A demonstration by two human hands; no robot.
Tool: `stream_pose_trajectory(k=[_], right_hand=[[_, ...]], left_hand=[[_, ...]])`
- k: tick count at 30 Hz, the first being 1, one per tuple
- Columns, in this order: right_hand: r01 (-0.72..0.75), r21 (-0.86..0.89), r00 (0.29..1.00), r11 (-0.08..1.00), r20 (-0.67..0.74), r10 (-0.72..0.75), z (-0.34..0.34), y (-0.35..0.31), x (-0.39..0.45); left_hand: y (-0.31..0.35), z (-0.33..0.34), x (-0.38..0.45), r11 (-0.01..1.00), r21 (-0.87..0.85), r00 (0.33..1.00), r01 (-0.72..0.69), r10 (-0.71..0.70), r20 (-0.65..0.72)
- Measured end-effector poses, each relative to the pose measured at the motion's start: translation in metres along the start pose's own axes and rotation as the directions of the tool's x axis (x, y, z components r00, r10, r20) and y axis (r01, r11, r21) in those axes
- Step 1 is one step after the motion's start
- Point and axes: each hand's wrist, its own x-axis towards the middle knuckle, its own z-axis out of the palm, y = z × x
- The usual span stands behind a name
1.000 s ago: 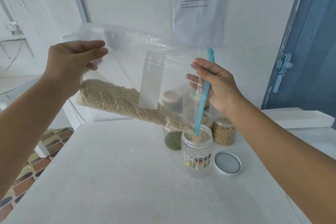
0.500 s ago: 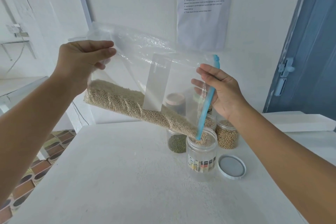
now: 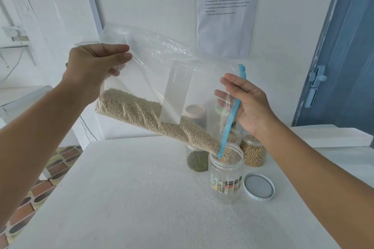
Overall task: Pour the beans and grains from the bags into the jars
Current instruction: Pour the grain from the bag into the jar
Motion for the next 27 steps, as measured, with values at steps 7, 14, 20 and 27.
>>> stream_pose_trajectory(k=[7,14,20,27], right_hand=[[0.004,0.005,1.000,1.000,-0.024,-0.004,-0.003,0.000,-0.001],[0.004,0.013,0.999,1.000,-0.039,-0.004,-0.004,0.001,-0.001],[0.011,0.014,0.999,1.000,-0.042,-0.010,-0.004,-0.003,-0.002],[0.005,0.021,0.999,1.000,-0.033,-0.004,-0.002,-0.004,-0.001]], left_hand=[[0.003,0.004,0.004,1.000,0.000,1.000,-0.007,0.007,0.011],[0.002,0.009,0.005,1.000,0.002,1.000,-0.008,0.008,0.006],[0.003,0.009,0.007,1.000,-0.001,1.000,-0.006,0.006,0.010],[0.005,0.008,0.013,1.000,-0.006,1.000,-0.013,0.013,0.004]])
